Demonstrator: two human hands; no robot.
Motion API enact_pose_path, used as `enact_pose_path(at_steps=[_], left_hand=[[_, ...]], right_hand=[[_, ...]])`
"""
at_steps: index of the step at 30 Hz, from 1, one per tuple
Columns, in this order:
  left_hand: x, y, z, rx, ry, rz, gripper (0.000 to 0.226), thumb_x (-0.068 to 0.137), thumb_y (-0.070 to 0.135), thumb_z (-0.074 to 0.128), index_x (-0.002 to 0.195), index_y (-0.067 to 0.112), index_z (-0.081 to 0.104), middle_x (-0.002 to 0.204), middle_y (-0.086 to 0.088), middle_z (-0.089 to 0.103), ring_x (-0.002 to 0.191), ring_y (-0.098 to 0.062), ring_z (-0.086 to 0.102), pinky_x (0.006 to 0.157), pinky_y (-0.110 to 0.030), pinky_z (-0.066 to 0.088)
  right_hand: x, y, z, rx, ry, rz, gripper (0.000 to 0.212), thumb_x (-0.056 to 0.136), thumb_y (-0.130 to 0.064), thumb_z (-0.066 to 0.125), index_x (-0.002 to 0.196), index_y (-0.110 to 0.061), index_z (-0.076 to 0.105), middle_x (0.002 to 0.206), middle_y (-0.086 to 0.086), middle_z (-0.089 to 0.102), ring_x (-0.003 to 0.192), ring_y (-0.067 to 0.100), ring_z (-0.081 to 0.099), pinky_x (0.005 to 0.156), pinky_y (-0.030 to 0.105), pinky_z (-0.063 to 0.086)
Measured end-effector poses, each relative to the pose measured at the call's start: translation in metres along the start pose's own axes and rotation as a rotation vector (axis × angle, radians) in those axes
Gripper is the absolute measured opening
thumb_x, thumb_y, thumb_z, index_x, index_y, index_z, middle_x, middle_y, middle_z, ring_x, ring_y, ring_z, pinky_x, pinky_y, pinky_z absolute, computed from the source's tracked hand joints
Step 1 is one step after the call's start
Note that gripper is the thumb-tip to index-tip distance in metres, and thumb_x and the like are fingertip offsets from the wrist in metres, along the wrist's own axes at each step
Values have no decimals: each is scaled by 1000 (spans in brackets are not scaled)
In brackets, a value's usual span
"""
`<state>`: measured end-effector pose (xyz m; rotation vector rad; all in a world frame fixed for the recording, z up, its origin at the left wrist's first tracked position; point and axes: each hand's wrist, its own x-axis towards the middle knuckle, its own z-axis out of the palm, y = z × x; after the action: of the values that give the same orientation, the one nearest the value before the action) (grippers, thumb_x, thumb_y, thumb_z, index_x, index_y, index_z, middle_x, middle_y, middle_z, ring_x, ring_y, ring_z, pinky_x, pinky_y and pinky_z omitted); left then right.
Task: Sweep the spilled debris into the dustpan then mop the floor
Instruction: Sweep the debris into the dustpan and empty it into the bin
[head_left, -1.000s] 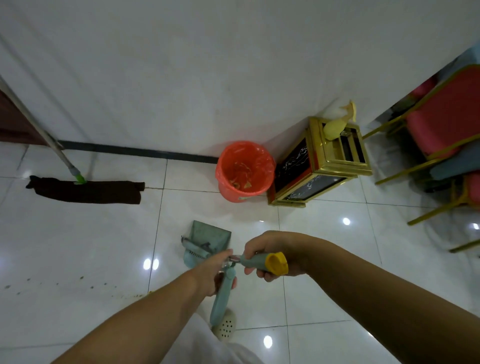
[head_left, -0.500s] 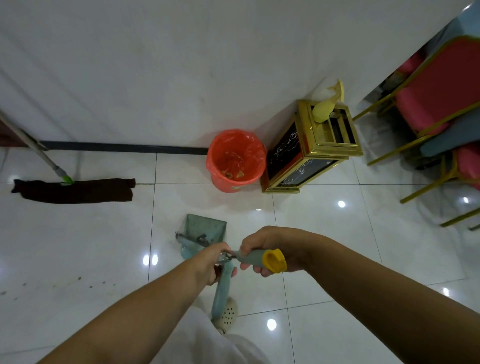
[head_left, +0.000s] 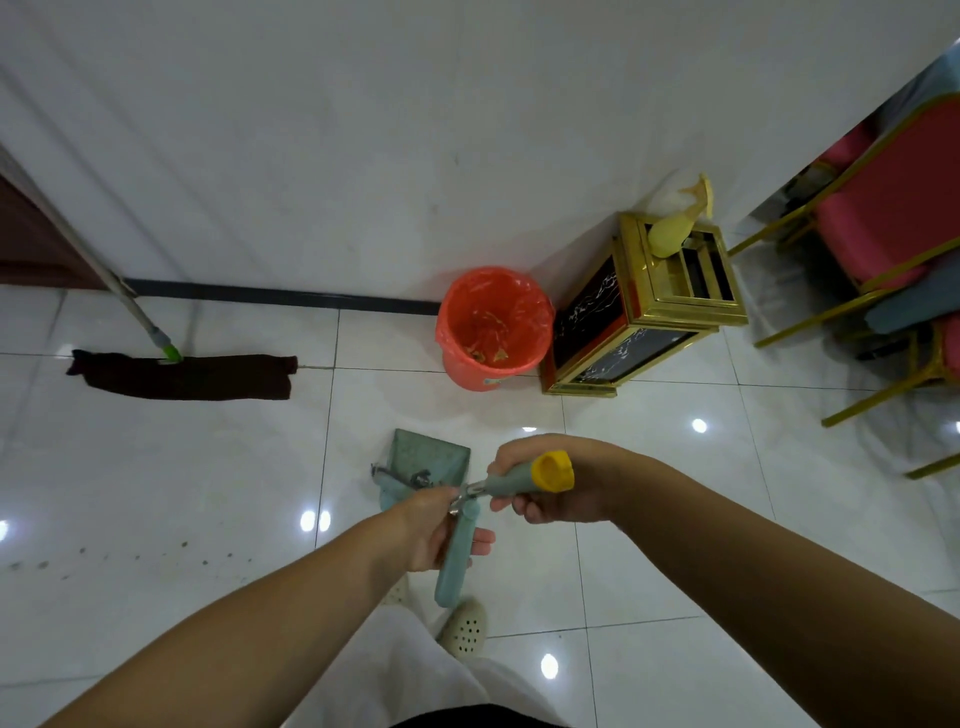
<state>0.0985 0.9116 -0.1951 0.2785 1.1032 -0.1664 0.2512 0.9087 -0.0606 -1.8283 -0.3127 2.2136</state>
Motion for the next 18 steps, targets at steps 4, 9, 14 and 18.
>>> enact_pose_path(at_steps=[4,9,14,18], left_hand=[[-14,7,-9,14,99,110,39,100,18,34,126,-4,52,87,-18,65,67,-25,61,58,-29,46],[-19,13,-16,22,155,200,33,98,13,39,115,-8,58,77,-17,64,62,-22,58,51,-27,48],[-8,17,-4,-78,146,213,26,99,15,41,94,-1,60,71,-14,63,61,-21,56,65,-32,48],[8,23,26,-137,106,221,24,100,17,39,99,1,58,71,-13,61,64,-21,56,76,-35,45]], right_hand=[[2,-18,13,14,-42,-60,22,92,-3,42,74,-4,55,54,10,64,40,9,59,38,13,44],[1,-33,26,19,-8,-83,21,91,-9,44,73,-8,53,53,10,63,36,12,57,40,12,44],[0,-38,16,66,89,-78,17,89,-19,51,78,-7,57,62,14,59,36,16,53,39,15,45],[-7,-40,-12,91,124,-114,17,91,-25,52,89,-9,57,71,14,58,37,16,55,40,17,46]])
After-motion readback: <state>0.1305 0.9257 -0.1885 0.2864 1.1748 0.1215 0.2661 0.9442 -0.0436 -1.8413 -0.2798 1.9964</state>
